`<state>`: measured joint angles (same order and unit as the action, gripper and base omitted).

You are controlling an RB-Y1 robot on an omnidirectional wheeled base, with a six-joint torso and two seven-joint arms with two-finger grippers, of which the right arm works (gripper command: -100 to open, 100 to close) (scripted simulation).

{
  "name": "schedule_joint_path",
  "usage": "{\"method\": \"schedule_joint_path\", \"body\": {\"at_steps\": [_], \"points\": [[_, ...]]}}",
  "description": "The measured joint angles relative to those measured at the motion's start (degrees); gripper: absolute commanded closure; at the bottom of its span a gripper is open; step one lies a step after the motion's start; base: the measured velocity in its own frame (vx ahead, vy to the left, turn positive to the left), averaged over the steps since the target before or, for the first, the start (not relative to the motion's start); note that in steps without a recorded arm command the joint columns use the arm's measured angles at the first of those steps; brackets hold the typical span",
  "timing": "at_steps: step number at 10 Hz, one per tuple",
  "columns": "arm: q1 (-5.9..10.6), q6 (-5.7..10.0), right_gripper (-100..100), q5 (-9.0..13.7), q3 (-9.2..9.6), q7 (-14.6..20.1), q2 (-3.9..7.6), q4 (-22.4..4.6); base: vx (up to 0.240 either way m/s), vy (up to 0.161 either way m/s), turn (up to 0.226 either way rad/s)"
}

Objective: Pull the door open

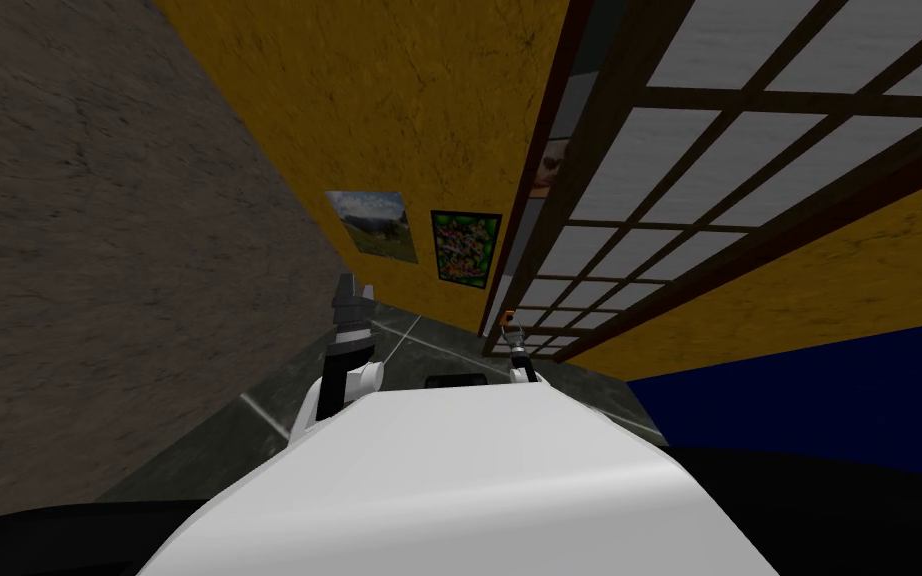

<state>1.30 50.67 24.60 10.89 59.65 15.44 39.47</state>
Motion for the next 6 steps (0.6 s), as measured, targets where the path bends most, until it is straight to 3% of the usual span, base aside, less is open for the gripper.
{"method": "schedule_joint_path", "body": {"at_steps": [6], "points": [[-0.8,-0.3,-100,3.18,2.13,8.3,0.46,1.53,-0.055,-0.025,0.041]]}}
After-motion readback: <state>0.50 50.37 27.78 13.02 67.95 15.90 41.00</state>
